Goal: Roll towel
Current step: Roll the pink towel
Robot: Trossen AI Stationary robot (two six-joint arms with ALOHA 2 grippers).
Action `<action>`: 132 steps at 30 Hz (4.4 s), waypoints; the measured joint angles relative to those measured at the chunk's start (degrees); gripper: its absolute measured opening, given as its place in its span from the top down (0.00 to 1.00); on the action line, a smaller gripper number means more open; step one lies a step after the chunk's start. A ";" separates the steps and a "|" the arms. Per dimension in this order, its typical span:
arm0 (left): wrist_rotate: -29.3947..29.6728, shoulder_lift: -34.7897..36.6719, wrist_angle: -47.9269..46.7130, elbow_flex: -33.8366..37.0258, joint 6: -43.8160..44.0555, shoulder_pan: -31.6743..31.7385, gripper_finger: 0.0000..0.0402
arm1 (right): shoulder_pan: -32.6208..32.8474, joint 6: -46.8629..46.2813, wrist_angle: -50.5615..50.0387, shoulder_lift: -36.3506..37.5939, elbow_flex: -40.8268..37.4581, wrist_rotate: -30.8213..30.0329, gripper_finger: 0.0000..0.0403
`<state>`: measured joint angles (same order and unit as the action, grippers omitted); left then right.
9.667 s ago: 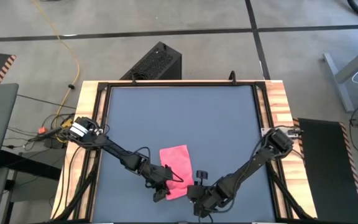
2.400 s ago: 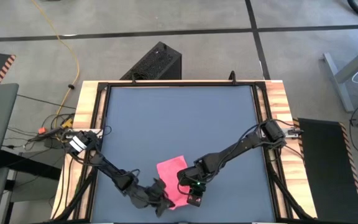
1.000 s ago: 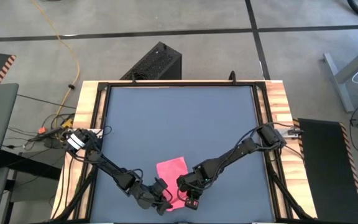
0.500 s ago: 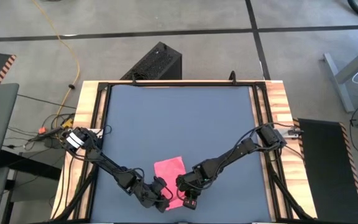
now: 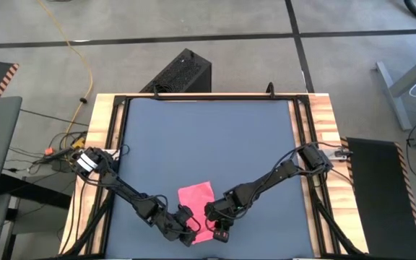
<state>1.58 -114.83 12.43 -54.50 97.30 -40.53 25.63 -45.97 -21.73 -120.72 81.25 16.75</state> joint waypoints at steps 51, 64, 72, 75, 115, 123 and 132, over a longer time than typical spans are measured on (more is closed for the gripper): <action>0.09 0.07 0.52 0.00 -4.81 4.41 1.00 | 19.00 29.37 8.96 -3.26 0.44 -54.18 0.71; 0.18 0.07 0.81 0.02 -3.44 4.66 1.00 | 18.49 29.62 8.59 -3.24 -0.01 -54.11 0.71; 1.20 0.04 0.19 -0.62 -3.70 4.66 1.00 | 18.29 25.89 13.20 -3.12 -3.85 -52.22 0.71; 1.51 -0.11 -0.63 -1.27 -4.01 4.66 1.00 | 18.27 26.66 13.75 -3.11 -3.91 -52.19 0.71; 5.79 -0.86 -4.74 -5.99 -12.07 2.28 1.00 | 10.07 12.17 10.31 -2.95 -3.96 -27.15 0.96; 9.58 -1.09 -24.29 -14.83 -20.04 0.08 1.00 | 8.84 11.01 10.49 -2.97 -4.00 -21.60 0.96; 13.94 -1.21 -34.63 -19.27 -19.49 0.15 1.00 | 8.76 11.27 10.59 -2.97 -4.02 -21.44 0.94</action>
<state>15.53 -116.03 -22.20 -73.77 77.81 -40.39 34.39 -34.69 -11.14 -123.70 77.23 -4.69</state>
